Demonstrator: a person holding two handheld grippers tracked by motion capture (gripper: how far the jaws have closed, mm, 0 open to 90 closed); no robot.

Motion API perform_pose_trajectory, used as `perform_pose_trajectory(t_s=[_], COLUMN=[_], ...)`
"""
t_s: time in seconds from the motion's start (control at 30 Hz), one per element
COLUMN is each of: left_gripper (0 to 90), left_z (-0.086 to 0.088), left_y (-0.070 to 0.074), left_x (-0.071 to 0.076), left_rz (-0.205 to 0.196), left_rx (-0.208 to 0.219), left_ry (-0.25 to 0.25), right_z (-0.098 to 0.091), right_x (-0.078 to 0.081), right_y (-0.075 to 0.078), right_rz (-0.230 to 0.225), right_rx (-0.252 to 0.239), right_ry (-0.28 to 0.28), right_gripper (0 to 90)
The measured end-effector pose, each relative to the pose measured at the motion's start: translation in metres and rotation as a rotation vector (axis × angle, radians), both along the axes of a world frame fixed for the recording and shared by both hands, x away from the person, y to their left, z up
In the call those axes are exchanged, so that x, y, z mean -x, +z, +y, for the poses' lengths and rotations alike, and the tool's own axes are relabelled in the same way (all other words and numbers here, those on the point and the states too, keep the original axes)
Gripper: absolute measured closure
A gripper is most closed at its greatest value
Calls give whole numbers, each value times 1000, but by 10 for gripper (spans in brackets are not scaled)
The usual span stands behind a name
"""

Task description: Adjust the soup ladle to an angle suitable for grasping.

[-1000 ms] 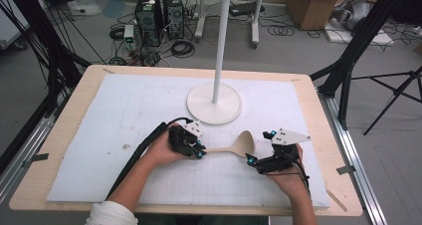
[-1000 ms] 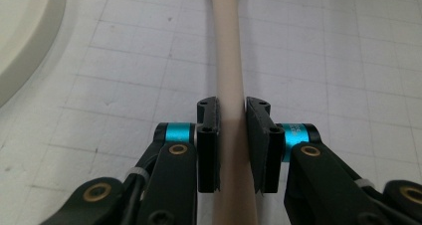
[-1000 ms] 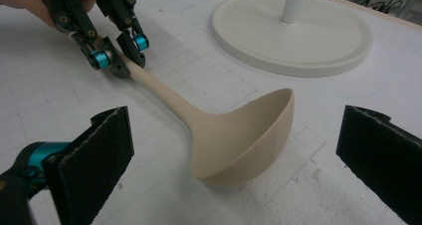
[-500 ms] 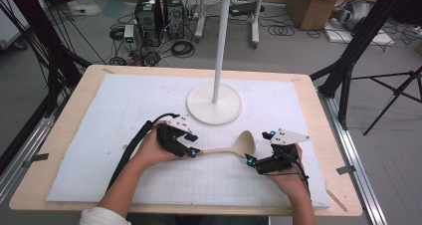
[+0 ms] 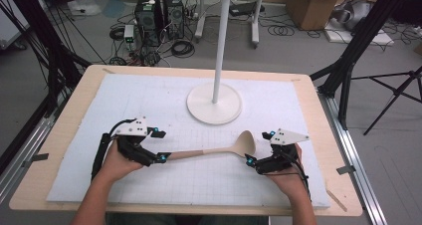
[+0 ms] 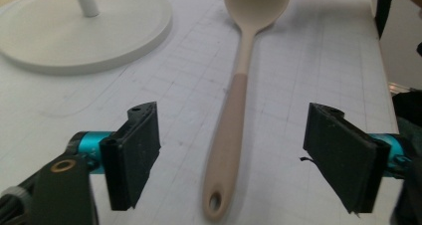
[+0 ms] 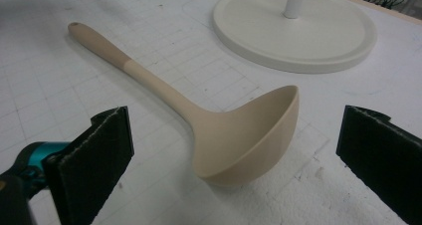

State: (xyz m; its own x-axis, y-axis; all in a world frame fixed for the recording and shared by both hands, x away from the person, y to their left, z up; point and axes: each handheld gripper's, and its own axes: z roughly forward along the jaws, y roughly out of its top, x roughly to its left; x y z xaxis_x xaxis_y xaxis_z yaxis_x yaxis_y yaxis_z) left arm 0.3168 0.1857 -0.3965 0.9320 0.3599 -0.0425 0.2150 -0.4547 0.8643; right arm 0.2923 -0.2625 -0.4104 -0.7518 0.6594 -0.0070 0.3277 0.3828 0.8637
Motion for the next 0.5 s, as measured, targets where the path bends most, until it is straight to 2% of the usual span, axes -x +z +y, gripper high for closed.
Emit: perform_pose_trajectory(t_s=[0.03,0.1,0.23,0.4,0.5], left_gripper=[179,155,125,94,85], left_z=[10,20,34,45,47], left_y=[0,-1,-5,-10,-9], left_x=[4,7,6,3,3], left_rz=[-9,-13,-11,2,-1], left_rx=[12,33,33,55,67], left_ry=[22,46,88,130,129], right_z=[0,-1,-1,-3,-2], right_x=[0,0,-1,-1,-2], right_y=[0,-1,-1,0,-1], right_rz=[-1,0,0,-1,-1], right_rx=[-1,-3,0,-10,-8], right_ry=[0,-3,-3,-7,-5], right_gripper=[3,3,3,3,3])
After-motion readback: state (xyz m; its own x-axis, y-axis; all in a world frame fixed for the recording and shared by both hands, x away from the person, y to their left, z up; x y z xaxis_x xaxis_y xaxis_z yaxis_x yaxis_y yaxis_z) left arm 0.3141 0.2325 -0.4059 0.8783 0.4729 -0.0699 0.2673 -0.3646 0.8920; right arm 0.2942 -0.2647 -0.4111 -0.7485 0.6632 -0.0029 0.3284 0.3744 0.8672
